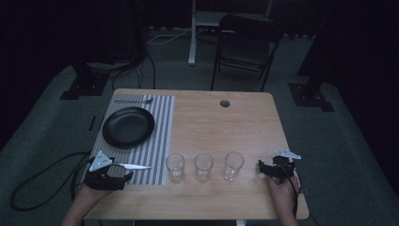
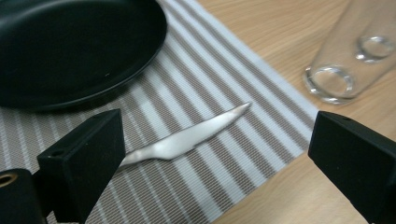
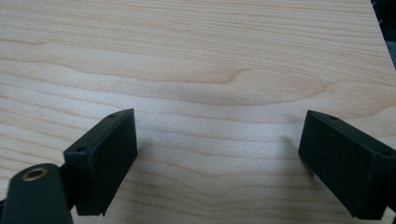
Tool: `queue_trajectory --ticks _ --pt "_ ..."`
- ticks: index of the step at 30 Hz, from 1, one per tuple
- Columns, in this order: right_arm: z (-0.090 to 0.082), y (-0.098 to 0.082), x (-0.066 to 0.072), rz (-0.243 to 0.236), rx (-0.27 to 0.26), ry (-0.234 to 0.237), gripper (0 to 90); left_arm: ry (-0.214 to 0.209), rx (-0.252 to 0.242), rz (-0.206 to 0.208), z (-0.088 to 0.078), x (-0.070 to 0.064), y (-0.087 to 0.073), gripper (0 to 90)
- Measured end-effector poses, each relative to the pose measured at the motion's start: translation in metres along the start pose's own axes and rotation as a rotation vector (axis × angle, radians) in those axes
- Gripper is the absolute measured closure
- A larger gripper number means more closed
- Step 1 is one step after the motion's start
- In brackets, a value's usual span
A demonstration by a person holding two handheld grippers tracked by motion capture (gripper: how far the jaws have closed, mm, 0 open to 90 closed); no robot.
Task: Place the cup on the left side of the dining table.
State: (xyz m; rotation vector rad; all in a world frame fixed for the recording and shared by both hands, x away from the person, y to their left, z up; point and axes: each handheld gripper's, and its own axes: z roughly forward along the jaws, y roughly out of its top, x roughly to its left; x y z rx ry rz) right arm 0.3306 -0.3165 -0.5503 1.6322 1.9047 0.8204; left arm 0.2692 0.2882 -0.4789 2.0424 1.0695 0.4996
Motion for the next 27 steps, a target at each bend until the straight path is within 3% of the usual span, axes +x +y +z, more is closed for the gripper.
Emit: queue_trajectory --ticks 5,19,27 --pt "0.0 0.0 0.0 0.0 0.0 0.0 11.1 -0.035 -0.017 0.024 -0.001 -0.006 0.01 4.4" --pt "0.0 0.0 0.0 -0.001 0.0 0.0 11.1 -0.069 -0.029 0.098 0.001 -0.021 0.031 4.4" --pt "0.0 0.0 0.0 -0.002 -0.001 0.0 11.1 -0.116 -0.034 0.131 0.005 -0.03 0.045 4.4"
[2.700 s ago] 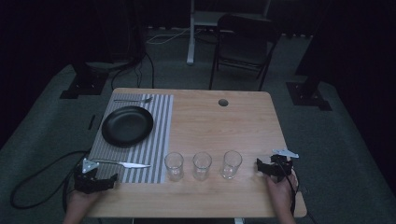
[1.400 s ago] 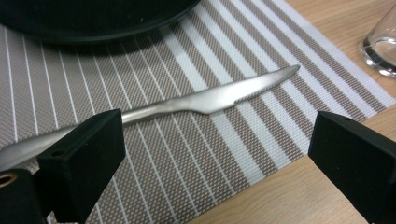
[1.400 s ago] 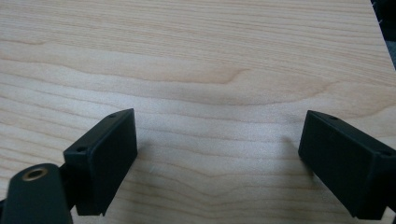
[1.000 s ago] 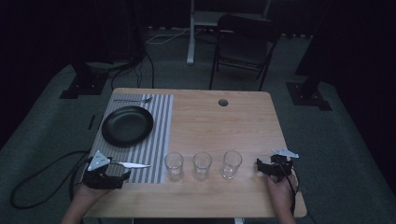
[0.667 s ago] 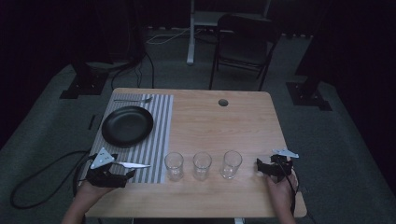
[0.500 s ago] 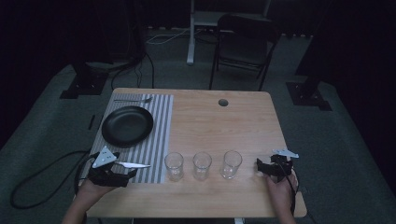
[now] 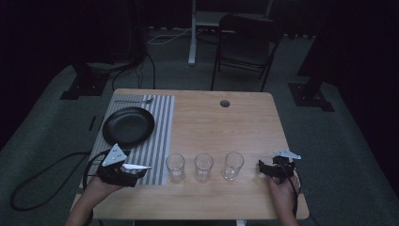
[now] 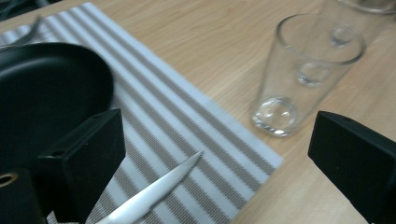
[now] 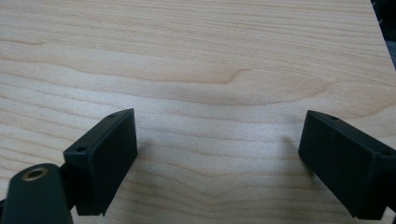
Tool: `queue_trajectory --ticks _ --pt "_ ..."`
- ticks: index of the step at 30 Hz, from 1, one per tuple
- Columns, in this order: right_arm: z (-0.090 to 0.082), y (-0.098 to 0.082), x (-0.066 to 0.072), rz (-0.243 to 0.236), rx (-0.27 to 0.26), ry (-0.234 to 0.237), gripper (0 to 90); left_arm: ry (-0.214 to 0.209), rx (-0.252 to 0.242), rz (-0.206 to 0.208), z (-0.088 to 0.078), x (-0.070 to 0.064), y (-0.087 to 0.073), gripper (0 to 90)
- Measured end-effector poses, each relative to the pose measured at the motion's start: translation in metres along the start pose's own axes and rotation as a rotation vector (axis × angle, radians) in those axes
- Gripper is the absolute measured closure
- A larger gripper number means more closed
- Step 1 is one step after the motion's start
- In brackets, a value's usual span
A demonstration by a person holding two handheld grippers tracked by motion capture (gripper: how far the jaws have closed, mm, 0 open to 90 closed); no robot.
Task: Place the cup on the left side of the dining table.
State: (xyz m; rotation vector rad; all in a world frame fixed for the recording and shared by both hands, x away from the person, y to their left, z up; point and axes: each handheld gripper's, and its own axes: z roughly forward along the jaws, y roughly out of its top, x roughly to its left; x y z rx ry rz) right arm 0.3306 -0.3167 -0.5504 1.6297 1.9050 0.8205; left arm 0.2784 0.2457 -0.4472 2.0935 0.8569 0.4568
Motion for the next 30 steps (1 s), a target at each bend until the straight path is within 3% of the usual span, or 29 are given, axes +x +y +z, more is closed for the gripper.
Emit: queue_trajectory --ticks 30 --pt "0.0 0.0 0.0 0.0 0.0 0.0 11.1 -0.156 0.023 0.139 0.037 -0.033 0.05 4.4"
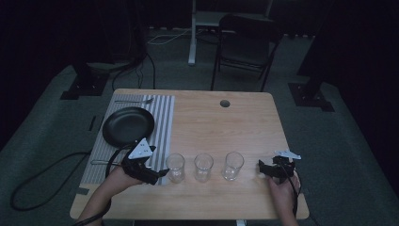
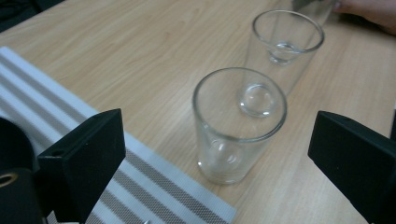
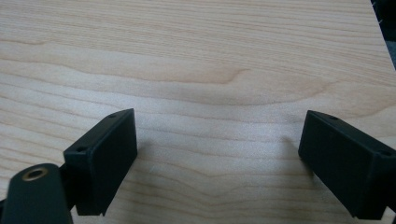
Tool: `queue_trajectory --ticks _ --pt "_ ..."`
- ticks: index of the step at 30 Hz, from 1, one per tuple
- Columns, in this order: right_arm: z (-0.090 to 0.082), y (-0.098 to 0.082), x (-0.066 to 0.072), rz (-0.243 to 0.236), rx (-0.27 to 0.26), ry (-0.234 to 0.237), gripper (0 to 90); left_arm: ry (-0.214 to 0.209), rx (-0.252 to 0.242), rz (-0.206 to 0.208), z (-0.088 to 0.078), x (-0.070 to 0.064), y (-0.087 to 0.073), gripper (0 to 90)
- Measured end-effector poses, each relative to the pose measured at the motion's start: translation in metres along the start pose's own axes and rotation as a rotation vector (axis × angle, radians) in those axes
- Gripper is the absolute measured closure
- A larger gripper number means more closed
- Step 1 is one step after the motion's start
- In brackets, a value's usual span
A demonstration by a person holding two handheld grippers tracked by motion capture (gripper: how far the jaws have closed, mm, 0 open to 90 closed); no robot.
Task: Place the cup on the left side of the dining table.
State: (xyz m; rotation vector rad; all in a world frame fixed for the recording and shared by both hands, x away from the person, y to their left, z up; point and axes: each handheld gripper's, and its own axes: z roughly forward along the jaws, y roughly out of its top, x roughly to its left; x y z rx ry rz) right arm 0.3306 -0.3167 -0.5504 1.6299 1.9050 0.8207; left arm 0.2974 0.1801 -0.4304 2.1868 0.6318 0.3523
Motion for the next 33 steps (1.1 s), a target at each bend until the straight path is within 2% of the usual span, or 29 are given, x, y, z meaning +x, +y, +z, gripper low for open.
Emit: queue_trajectory --ticks 33 --pt "0.0 0.0 0.0 0.0 0.0 -0.001 11.2 -0.123 0.048 0.096 0.055 -0.024 0.052 4.5"
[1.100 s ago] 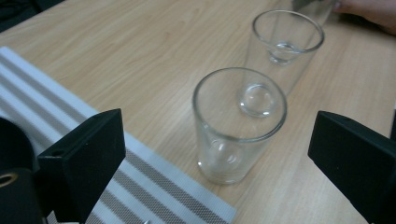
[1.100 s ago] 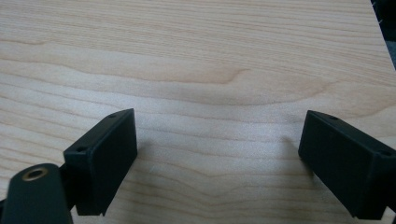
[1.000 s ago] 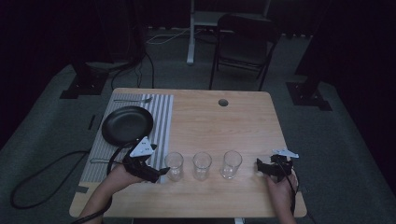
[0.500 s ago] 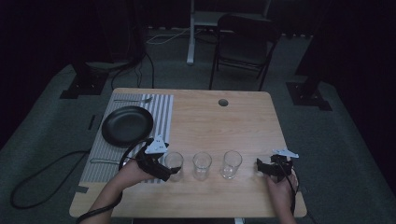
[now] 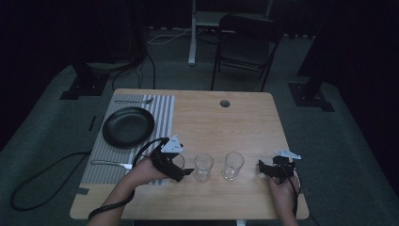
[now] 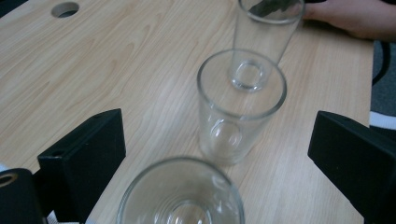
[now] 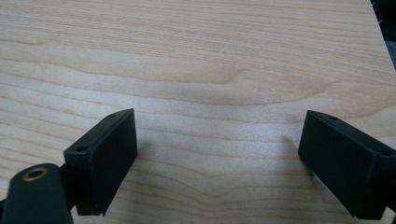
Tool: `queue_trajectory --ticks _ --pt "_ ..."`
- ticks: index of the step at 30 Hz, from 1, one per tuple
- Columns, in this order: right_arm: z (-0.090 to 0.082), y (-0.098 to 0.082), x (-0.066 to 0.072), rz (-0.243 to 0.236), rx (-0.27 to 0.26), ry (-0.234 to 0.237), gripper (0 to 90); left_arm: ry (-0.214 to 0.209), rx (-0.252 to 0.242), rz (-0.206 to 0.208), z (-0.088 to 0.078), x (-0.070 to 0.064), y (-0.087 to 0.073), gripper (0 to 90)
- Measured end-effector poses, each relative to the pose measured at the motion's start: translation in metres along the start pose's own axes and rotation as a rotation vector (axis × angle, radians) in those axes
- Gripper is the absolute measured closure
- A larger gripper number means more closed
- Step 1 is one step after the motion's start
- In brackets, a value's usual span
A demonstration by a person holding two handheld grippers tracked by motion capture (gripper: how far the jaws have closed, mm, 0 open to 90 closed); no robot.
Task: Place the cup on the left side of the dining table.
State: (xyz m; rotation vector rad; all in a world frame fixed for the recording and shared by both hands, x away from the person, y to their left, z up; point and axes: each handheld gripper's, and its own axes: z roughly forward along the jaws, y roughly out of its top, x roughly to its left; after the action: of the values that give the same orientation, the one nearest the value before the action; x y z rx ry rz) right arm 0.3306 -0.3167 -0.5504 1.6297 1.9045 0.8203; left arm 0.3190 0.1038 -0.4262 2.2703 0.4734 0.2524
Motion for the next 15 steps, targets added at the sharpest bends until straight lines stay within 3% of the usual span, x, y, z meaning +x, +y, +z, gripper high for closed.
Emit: queue_trajectory --ticks 11,15 --pt "0.0 0.0 0.0 0.0 0.0 0.0 11.2 -0.042 0.014 0.02 0.015 -0.001 0.023 4.5" --pt "0.0 0.0 0.0 0.0 0.0 0.0 11.2 -0.039 0.023 0.05 0.022 -0.005 0.032 4.5"
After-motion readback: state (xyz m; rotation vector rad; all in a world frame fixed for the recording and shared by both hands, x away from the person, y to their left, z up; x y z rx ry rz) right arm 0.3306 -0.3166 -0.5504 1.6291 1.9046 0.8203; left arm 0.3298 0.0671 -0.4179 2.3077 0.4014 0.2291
